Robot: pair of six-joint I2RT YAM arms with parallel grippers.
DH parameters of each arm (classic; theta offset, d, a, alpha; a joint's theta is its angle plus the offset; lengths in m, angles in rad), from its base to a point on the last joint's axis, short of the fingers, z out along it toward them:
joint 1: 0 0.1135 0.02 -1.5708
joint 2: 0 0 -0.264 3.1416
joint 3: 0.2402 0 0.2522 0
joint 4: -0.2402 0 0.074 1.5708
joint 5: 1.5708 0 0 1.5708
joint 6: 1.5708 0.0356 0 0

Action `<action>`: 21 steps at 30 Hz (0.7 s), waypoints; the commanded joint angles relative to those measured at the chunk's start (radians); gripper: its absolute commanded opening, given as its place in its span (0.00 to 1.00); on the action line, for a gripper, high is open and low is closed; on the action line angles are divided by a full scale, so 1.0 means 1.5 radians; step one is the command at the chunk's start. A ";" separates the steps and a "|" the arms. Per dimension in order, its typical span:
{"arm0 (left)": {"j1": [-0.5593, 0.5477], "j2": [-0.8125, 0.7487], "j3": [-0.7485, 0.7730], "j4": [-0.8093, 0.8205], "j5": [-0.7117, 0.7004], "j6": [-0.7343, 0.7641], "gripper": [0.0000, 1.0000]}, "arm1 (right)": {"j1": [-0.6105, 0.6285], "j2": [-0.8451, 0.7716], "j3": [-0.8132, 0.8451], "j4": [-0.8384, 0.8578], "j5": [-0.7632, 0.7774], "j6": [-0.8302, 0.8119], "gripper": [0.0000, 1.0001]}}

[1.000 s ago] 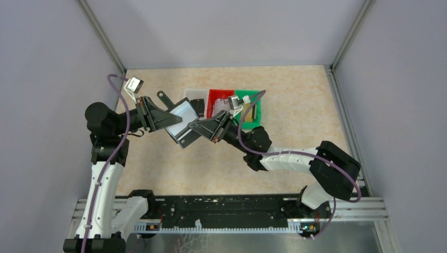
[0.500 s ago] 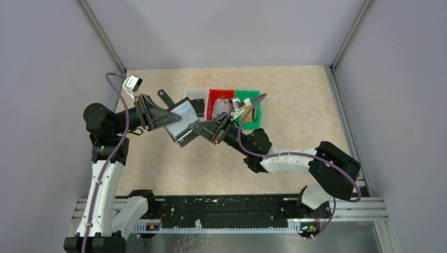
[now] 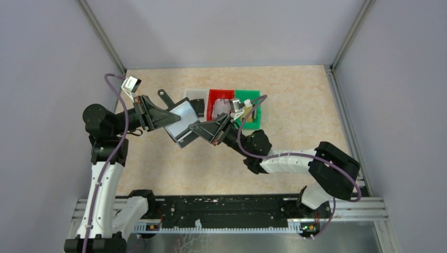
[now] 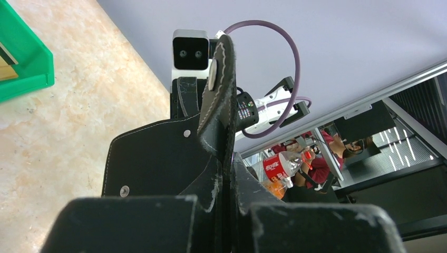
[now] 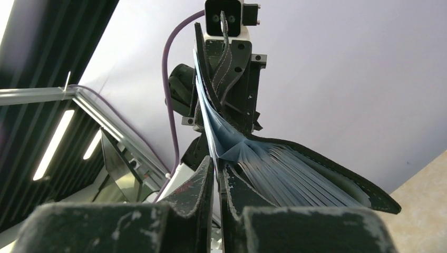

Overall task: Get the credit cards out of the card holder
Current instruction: Remove the credit card from the card holder.

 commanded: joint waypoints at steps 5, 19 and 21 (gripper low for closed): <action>0.021 -0.015 0.010 0.017 -0.015 -0.009 0.00 | 0.016 0.014 -0.009 0.018 0.024 -0.027 0.08; 0.039 -0.018 0.022 -0.064 -0.058 -0.003 0.00 | 0.022 0.037 0.009 0.079 0.019 -0.024 0.10; 0.040 -0.018 0.020 -0.068 -0.059 0.001 0.00 | 0.022 0.036 0.014 0.078 0.019 -0.028 0.06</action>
